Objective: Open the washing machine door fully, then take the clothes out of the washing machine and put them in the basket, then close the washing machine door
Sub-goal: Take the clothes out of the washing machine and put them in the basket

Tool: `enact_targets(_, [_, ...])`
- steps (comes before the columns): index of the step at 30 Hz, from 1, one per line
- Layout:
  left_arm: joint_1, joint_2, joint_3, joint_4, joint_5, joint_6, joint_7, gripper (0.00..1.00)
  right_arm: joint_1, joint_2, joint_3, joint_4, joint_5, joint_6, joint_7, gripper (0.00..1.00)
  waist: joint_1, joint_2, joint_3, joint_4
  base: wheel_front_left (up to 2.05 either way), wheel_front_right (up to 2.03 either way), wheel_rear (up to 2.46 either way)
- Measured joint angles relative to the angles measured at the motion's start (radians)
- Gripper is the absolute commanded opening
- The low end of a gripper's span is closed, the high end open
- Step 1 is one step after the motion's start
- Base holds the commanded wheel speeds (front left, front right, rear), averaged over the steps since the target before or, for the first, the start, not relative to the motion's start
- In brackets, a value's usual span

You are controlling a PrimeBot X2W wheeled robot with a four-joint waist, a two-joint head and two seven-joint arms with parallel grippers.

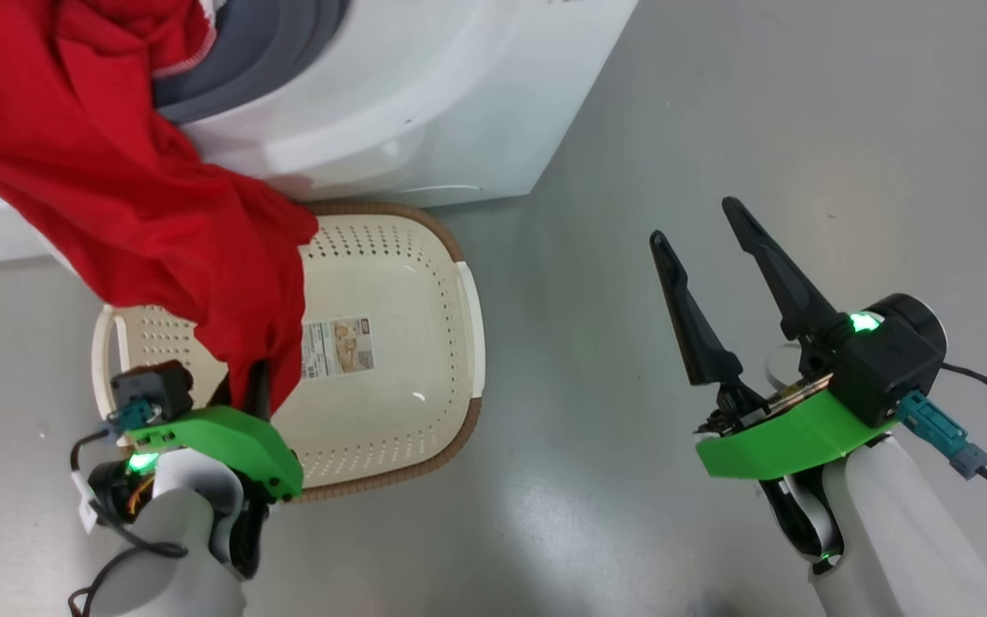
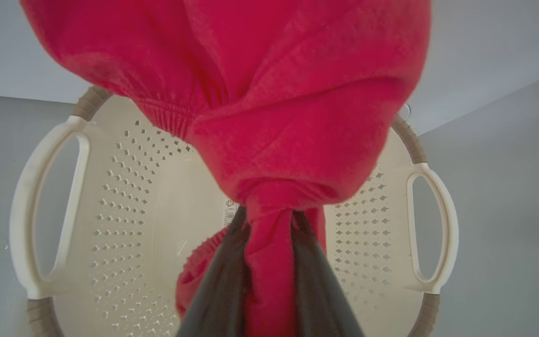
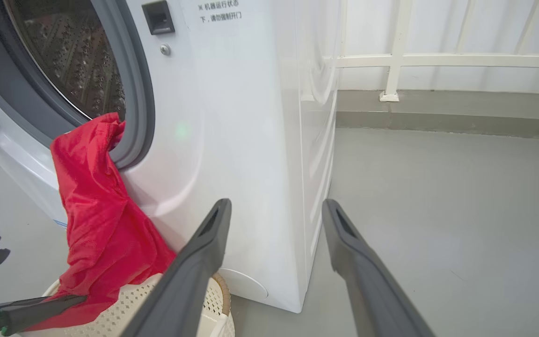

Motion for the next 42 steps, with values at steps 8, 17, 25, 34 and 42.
enact_targets(8, [-0.080, -0.007, -0.024, 0.141, -0.035, -0.018, 0.010, 0.00, -0.016, 0.000, 0.010, -0.004, 0.001, 0.000, 0.000, 1.00, 0.0000, 0.0000, 0.035, -0.004, 0.00, 0.00, 0.00])
enact_targets(17, [-0.124, -0.012, -0.072, 0.238, -0.095, -0.026, 0.023, 0.00, -0.037, 0.000, 0.012, -0.008, 0.001, 0.000, 0.000, 1.00, 0.0000, 0.0000, 0.083, -0.008, 0.00, 0.00, 0.00])
enact_targets(25, [-0.160, -0.013, -0.107, 0.263, -0.145, -0.024, 0.030, 0.00, -0.053, 0.000, 0.014, -0.011, -0.002, 0.000, 0.000, 1.00, 0.0000, 0.0000, 0.113, -0.011, 0.00, 0.00, 0.00])
enact_targets(34, [-0.178, -0.013, -0.138, 0.277, -0.163, 0.012, 0.021, 1.00, -0.061, 0.000, 0.017, -0.004, 0.000, 0.000, 0.000, 1.00, 0.0000, 0.0000, 0.105, -0.017, 0.00, 0.00, 0.00])
enact_targets(42, [-0.184, -0.009, -0.153, 0.279, -0.160, 0.012, -0.025, 1.00, -0.061, 0.000, 0.015, 0.007, 0.000, 0.000, 0.000, 1.00, 0.0000, 0.0000, 0.072, -0.010, 0.00, 0.00, 0.00])
